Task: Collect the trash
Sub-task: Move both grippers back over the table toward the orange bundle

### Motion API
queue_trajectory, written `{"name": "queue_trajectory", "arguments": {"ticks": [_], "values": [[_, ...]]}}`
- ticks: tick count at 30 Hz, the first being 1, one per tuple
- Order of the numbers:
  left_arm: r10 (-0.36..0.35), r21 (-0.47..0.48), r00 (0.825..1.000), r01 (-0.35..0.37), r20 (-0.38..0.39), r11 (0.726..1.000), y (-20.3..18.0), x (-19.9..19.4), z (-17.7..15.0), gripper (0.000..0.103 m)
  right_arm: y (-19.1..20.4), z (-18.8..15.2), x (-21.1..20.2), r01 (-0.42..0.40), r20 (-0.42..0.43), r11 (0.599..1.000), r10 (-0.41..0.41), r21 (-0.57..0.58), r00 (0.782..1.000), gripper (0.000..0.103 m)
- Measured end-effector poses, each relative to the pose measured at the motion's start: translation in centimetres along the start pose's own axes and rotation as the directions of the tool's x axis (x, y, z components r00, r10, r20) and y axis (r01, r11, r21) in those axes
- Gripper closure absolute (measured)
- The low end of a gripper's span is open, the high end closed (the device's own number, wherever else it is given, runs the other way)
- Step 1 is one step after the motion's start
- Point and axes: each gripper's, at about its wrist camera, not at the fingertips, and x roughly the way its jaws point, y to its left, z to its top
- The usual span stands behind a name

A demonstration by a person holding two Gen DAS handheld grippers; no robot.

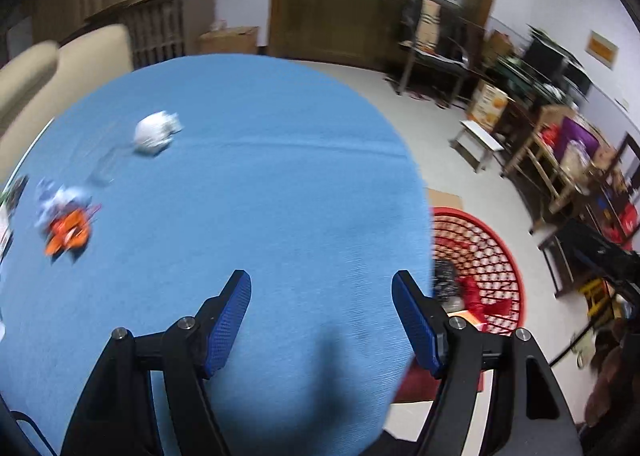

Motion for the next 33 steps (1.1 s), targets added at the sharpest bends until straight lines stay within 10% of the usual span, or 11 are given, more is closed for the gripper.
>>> {"name": "queue_trajectory", "arguments": {"ticks": [33], "values": [[0.249,-0.381,0.968,-0.218,0.034,0.899,19.7,-4.8,-4.7,0.029,14.0,-6.1,4.8,-0.200,-0.227,0.939,0.138,-0.280,0.964,0.023]]}}
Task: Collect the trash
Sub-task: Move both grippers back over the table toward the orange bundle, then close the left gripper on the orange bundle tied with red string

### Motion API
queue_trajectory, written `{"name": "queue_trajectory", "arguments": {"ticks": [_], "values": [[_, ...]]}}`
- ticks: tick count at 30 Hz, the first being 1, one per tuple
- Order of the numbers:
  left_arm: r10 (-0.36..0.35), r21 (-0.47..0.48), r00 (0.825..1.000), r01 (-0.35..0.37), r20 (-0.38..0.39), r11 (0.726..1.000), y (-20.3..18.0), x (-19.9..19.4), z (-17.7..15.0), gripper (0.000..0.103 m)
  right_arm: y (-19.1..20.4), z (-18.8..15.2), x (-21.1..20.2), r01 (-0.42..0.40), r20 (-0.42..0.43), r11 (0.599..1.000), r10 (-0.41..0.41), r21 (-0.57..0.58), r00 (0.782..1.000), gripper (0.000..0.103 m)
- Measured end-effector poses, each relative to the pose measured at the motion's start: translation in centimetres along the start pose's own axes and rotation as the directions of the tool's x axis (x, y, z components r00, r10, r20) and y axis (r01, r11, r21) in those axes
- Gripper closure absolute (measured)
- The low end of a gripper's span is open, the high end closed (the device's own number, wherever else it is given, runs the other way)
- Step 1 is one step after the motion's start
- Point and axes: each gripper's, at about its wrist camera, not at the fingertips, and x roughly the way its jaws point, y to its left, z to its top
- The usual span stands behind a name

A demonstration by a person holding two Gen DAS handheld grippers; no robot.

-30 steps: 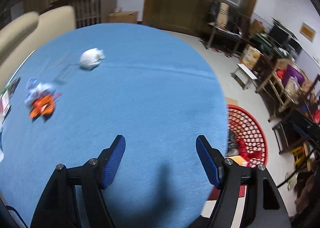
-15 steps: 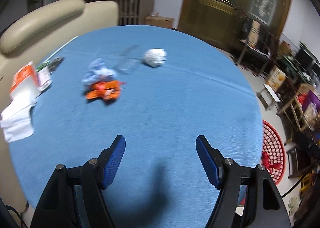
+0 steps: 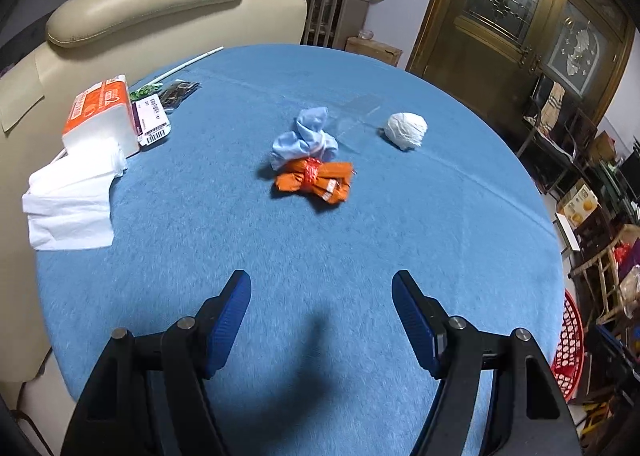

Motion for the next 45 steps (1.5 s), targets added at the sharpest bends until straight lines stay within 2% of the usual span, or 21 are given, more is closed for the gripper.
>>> {"name": "queue_trajectory", "arguments": {"ticks": [5,8,14,20,22,27,31,35,37,45], "values": [[-0.008,0.017,0.999,0.008,0.030,1.000,-0.5,3.3,2.5,0.027,1.2,0.2,0.2,0.005,-0.007,1.000,-0.006,-0.028,1.000,0.023],[0.029,0.040,0.999,-0.030,0.041,0.999,-0.5,6.1,4.2,0.027,1.9,0.2,0.3,0.007,-0.015,0.999,-0.008,-0.047,1.000,0.023],[0.068,0.009,0.998,-0.067,-0.005,0.998,0.5,10.3,6.2,0.027,1.7,0.1,0.9,0.016,-0.027,0.999,-0.017,-0.037,0.999,0.023],[0.053,0.022,0.999,-0.053,-0.001,0.998,0.3,11.4,6.9,0.028,1.7,0.2,2.4,0.010,-0.059,0.999,-0.012,-0.038,0.998,0.023],[0.064,0.034,0.998,-0.064,0.005,0.997,0.4,11.4,6.9,0.036,1.6,0.4,3.0,0.007,-0.071,0.999,-0.010,-0.038,0.997,0.023],[0.034,0.034,0.999,-0.033,-0.014,0.999,1.1,10.1,6.0,0.036,1.8,0.7,4.7,-0.001,-0.095,0.999,-0.003,-0.040,0.995,0.023],[0.029,0.029,0.999,-0.028,-0.025,0.999,2.2,7.7,4.0,0.036,2.4,1.3,6.3,-0.018,-0.117,0.999,0.013,-0.042,0.993,0.023],[-0.076,0.030,0.993,0.078,-0.085,0.996,3.1,6.7,2.4,0.036,3.8,1.8,8.3,-0.049,-0.149,0.997,0.040,-0.059,0.988,0.023],[-0.099,0.063,0.990,0.106,-0.096,0.992,3.2,6.1,2.0,0.036,4.9,2.1,9.2,-0.072,-0.160,0.994,0.059,-0.077,0.985,0.023],[-0.066,0.061,0.993,0.072,-0.094,0.996,4.8,4.2,0.2,0.035,8.9,5.1,10.9,-0.141,-0.145,0.982,0.123,-0.122,0.982,0.023]]}}
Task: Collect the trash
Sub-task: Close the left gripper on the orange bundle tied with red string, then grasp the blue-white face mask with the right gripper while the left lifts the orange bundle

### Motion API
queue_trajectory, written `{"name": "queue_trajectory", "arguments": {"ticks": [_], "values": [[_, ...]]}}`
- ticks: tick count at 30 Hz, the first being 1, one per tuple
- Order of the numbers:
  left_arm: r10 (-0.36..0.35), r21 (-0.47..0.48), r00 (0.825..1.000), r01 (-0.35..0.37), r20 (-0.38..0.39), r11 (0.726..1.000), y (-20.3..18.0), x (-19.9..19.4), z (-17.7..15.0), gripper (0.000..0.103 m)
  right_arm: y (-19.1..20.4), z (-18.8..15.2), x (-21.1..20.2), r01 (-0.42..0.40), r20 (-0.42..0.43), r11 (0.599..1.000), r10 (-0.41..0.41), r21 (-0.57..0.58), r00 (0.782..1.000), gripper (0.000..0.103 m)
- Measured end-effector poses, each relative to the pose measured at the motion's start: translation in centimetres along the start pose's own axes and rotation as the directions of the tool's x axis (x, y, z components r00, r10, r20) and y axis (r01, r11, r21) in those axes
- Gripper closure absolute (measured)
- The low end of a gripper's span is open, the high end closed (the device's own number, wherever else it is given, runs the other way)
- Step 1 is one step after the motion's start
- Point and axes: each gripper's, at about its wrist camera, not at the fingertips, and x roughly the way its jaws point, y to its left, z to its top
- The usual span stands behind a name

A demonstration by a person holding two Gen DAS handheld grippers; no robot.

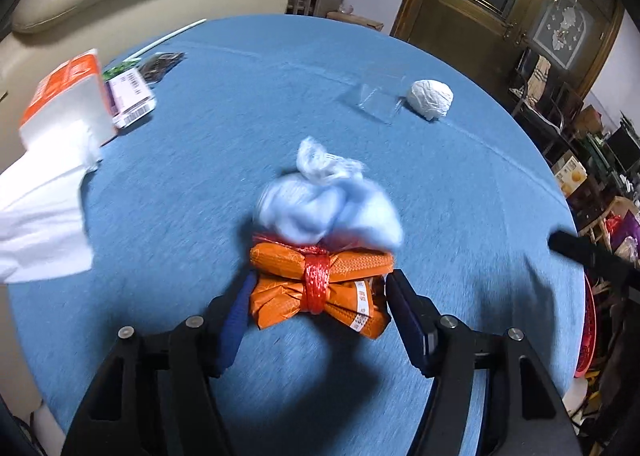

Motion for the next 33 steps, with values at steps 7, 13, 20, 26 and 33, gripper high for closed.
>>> {"name": "queue_trajectory", "arguments": {"ticks": [7,13,20,26,33], "values": [[0.013,-0.039,1.000,-0.012,0.019,0.999,2.0,-2.4,-2.3,0.028,3.2,2.1,1.3,-0.062,-0.013,0.997,0.061,-0.035,0.998,0.023],[0.021,-0.060,0.999,-0.019,0.035,0.998,3.2,-4.1,-3.9,0.028,6.9,2.2,4.1,-0.152,-0.103,0.988,0.147,-0.039,0.984,0.023],[0.054,-0.071,0.995,-0.048,0.081,0.996,4.2,-6.7,-5.4,0.028,11.9,4.2,8.5,-0.249,-0.206,0.968,0.237,-0.038,0.949,0.023],[0.061,-0.097,0.994,-0.053,0.086,0.994,4.6,-7.1,-5.4,0.028,14.6,4.4,12.5,-0.247,-0.329,0.969,0.226,-0.023,0.917,0.063],[0.060,-0.064,0.993,-0.054,0.098,0.997,2.5,-5.7,-3.2,0.028,9.9,5.1,7.9,-0.251,-0.175,0.966,0.258,0.064,0.950,0.069]]}}
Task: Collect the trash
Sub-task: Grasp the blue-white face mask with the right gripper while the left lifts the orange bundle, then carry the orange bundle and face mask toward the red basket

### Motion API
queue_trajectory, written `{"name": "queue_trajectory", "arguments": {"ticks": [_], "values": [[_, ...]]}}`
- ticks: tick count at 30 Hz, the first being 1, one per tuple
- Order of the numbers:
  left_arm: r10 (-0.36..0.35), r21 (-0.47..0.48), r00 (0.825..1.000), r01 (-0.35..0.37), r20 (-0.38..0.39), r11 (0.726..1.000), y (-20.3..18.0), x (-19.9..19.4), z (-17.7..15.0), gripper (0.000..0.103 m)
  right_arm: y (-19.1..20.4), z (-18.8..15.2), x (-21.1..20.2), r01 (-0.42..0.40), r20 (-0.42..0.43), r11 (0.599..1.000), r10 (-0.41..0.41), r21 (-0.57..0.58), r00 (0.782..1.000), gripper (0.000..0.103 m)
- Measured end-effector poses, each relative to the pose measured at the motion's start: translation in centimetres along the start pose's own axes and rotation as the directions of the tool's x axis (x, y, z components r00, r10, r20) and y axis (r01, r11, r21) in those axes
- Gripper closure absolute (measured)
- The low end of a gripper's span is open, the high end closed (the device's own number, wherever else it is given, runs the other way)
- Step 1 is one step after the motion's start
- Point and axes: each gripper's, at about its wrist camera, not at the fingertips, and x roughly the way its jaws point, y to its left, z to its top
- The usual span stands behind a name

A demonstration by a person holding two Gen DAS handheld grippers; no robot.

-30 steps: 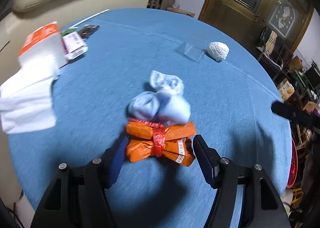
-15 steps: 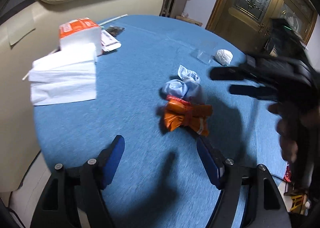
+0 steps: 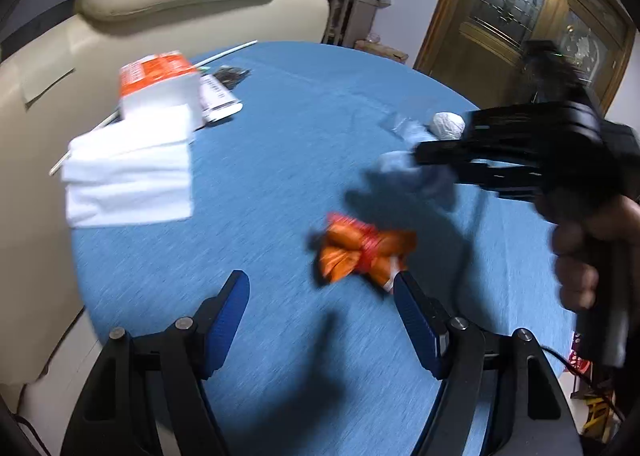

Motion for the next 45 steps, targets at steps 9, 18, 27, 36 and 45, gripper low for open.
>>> {"name": "queue_trajectory", "arguments": {"ticks": [9,18,27,36,45], "values": [[0.071,0.113,0.994,-0.060,-0.089,0.992,-4.5,6.4,2.3,0.025,-8.3,-4.4,-5.7,-0.022,0.052,0.983,0.012,0.184,0.999,0.069],[0.111,0.122,0.993,-0.107,-0.030,0.987,-6.1,4.8,2.9,0.035,-12.2,-9.4,-7.7,-0.057,0.070,0.966,0.040,0.251,0.997,0.069],[0.046,0.153,0.999,-0.047,0.012,0.987,-10.4,1.7,2.5,0.035,-13.2,-10.9,-12.1,-0.001,0.170,0.976,-0.037,0.220,0.985,0.069],[-0.040,0.220,0.999,0.034,0.020,0.975,-15.3,0.3,2.1,0.035,-17.1,-13.7,-16.6,0.047,0.243,0.945,-0.131,0.323,0.961,0.069],[-0.079,0.266,0.996,0.066,0.038,0.962,-17.3,-1.7,1.3,0.035,-16.6,-14.5,-18.7,0.063,0.288,0.951,-0.154,0.302,0.945,0.069]]}}
